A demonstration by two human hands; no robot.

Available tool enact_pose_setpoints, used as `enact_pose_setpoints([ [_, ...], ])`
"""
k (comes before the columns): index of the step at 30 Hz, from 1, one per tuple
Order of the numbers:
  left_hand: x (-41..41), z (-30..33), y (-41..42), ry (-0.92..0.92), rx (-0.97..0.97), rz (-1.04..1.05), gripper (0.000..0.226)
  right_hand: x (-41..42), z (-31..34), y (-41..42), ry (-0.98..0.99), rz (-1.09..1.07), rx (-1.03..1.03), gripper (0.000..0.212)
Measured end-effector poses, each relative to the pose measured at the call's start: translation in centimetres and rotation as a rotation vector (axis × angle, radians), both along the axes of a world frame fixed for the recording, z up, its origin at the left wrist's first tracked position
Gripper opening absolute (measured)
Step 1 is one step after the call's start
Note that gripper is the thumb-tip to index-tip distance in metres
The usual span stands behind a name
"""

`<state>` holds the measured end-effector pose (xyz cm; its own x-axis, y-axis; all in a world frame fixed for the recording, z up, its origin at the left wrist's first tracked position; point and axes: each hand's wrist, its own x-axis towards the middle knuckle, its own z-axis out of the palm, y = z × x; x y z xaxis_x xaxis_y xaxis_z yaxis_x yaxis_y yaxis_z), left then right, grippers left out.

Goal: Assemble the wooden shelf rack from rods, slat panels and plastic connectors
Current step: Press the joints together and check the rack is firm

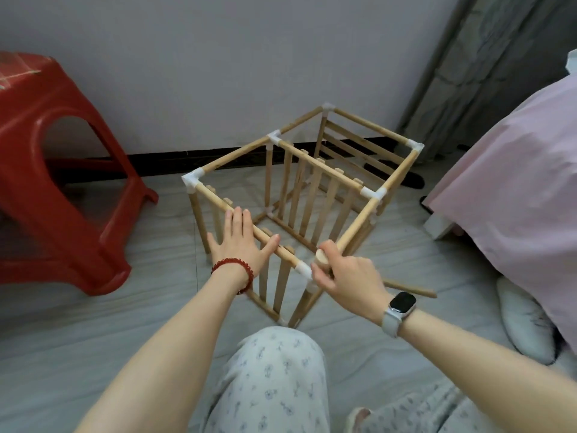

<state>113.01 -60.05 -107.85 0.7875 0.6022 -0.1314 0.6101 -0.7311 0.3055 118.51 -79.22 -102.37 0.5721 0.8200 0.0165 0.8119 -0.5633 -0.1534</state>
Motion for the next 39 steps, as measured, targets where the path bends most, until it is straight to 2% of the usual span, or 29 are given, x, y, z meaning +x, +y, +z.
enact_pose_setpoints([
  [1, 0.0, 0.0, 0.0, 0.002, 0.001, -0.001, 0.085, 0.9, 0.3, 0.1, -0.036, 0.022, -0.015, 0.028],
  [2, 0.0, 0.1, 0.2, 0.0, -0.001, 0.004, 0.085, 2.0, 1.4, 0.6, -0.028, 0.033, 0.071, 0.028],
  [5, 0.1, 0.3, 0.1, 0.011, -0.014, -0.006, 0.085, 4.1, 4.6, 1.6, -0.035, 0.018, 0.636, 0.027],
  [6, 0.1, 0.4, 0.0, 0.014, -0.015, -0.005, 0.085, 4.1, 4.5, 1.3, -0.006, 0.0, 0.74, 0.027],
  [7, 0.1, 0.5, 0.0, 0.012, -0.018, -0.002, 0.085, 3.6, 3.4, 1.0, 0.038, -0.013, 0.674, 0.026],
  [9, 0.1, 0.7, -0.1, 0.018, -0.021, -0.003, 0.086, 1.5, 0.4, 0.3, 0.088, -0.002, 0.192, 0.025],
  [10, 0.0, 0.9, -0.2, 0.032, -0.011, -0.008, 0.087, 1.3, -0.5, 0.0, 0.109, 0.002, 0.034, 0.024],
  [11, 0.1, 1.2, -0.1, 0.043, -0.001, -0.005, 0.088, 1.8, -0.6, 0.2, 0.149, 0.005, 0.024, 0.02],
  [13, 0.6, 2.4, 0.1, 0.085, 0.01, 0.014, 0.084, 4.1, 0.7, 0.5, 0.264, 0.008, 0.149, 0.017],
  [16, 2.4, 4.6, -0.4, 0.111, 0.075, 0.01, 0.06, 8.5, 3.3, -0.5, 0.275, -0.081, 0.296, 0.025],
  [20, 7.8, 6.2, -3.1, 0.006, 0.042, -0.119, 0.046, 14.2, 5.0, -2.6, 0.232, -0.262, 0.231, 0.028],
  [23, 12.9, 6.1, -6.2, -0.046, -0.053, -0.286, 0.054, 18.0, 5.3, -3.4, 0.144, -0.341, 0.132, 0.028],
  [27, 18.4, 3.8, -9.8, -0.006, -0.086, -0.404, 0.083, 21.3, 5.6, -3.2, 0.103, -0.327, 0.233, 0.024],
  [32, 20.2, 1.6, -9.6, 0.07, -0.014, -0.469, 0.078, 23.7, 6.9, -1.5, 0.023, -0.258, 0.324, 0.031],
  [34, 19.6, 1.5, -8.8, 0.058, 0.015, -0.497, 0.079, 23.8, 7.4, -0.9, 0.004, -0.258, 0.42, 0.034],
  [37, 18.4, 1.2, -6.9, 0.071, 0.028, -0.533, 0.082, 22.9, 7.0, 0.0, -0.033, -0.287, 0.788, 0.038],
  [38, 17.9, 1.1, -6.1, 0.075, 0.037, -0.536, 0.083, 22.3, 5.9, 0.2, -0.01, -0.295, 0.836, 0.039],
  [39, 17.3, 1.2, -5.3, 0.078, 0.049, -0.538, 0.083, 21.4, 4.3, 0.4, 0.03, -0.287, 0.759, 0.037],
])
